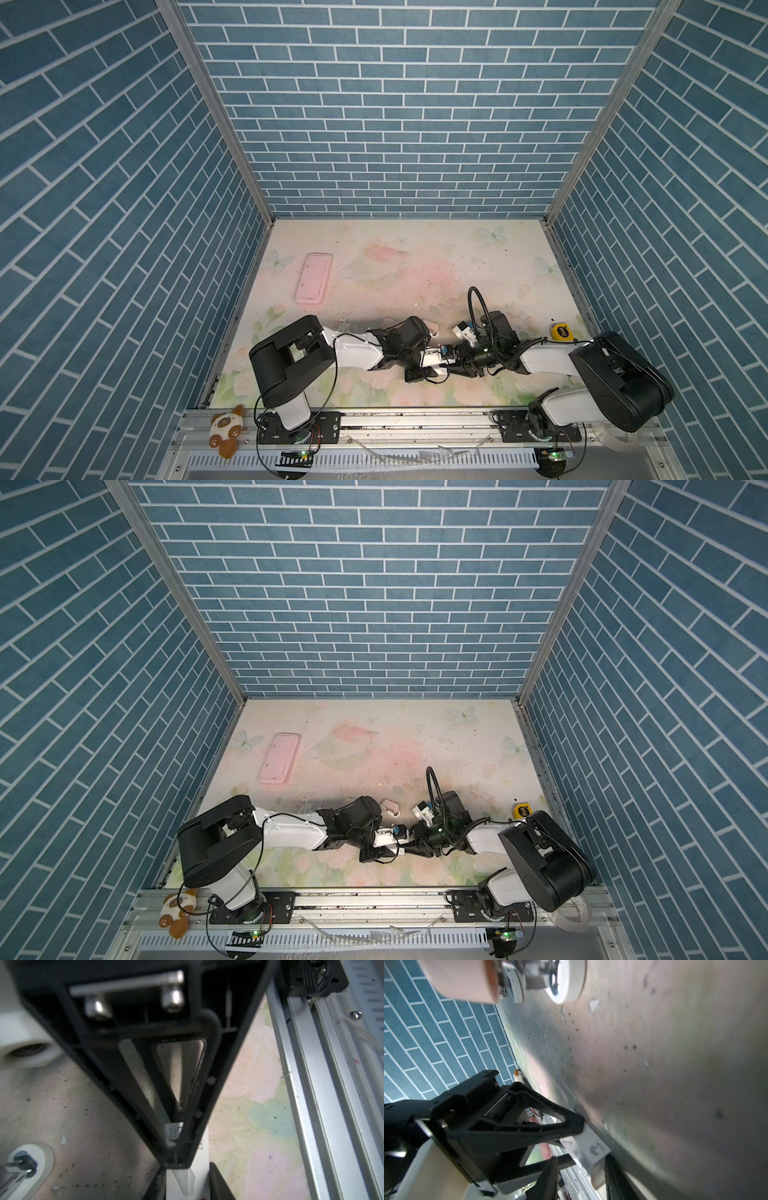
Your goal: Load the staples into the stapler
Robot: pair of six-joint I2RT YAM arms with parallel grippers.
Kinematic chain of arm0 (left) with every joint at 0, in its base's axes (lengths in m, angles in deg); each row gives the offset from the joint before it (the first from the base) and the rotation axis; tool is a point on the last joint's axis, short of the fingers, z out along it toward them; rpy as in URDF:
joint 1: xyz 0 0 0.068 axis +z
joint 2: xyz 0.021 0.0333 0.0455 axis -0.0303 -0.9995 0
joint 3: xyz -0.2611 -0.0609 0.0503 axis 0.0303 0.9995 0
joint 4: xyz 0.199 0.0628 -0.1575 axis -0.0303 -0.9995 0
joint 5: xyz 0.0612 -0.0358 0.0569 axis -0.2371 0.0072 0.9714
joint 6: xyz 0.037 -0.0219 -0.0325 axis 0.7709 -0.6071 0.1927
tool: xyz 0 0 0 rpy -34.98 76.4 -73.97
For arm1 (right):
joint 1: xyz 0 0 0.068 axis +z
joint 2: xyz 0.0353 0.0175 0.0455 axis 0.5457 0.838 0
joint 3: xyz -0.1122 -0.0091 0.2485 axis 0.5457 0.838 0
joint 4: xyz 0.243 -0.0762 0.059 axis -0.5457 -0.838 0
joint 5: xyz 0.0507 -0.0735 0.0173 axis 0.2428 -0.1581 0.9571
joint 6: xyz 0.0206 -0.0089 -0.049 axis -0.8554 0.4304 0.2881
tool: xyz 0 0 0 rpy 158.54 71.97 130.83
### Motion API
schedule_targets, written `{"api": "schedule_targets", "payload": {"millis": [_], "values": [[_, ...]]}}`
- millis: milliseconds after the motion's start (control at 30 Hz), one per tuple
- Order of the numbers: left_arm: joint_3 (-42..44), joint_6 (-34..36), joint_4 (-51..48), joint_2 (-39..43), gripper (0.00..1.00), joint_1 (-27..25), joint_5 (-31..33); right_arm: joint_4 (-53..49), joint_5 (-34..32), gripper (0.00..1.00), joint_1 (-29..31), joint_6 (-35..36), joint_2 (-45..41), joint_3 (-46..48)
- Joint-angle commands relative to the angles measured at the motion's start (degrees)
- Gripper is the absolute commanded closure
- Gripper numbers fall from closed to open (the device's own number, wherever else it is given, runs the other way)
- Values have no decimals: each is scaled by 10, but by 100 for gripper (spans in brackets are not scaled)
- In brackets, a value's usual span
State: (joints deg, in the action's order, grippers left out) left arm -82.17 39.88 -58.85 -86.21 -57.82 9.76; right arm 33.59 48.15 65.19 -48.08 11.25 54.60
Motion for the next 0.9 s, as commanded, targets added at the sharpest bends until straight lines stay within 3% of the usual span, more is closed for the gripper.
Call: {"api": "schedule_targets", "payload": {"millis": [0, 567, 867], "values": [[18, -1, -92, -37, 66, -5, 2, 35, 4, 62, 8, -20, 12, 4], [17, 0, -88, -40, 66, -8, 0, 57, -5, 59, 24, -30, 35, 5], [16, -1, -99, -17, 59, -8, 0, -6, -45, 58, 24, -2, -7, 3]]}}
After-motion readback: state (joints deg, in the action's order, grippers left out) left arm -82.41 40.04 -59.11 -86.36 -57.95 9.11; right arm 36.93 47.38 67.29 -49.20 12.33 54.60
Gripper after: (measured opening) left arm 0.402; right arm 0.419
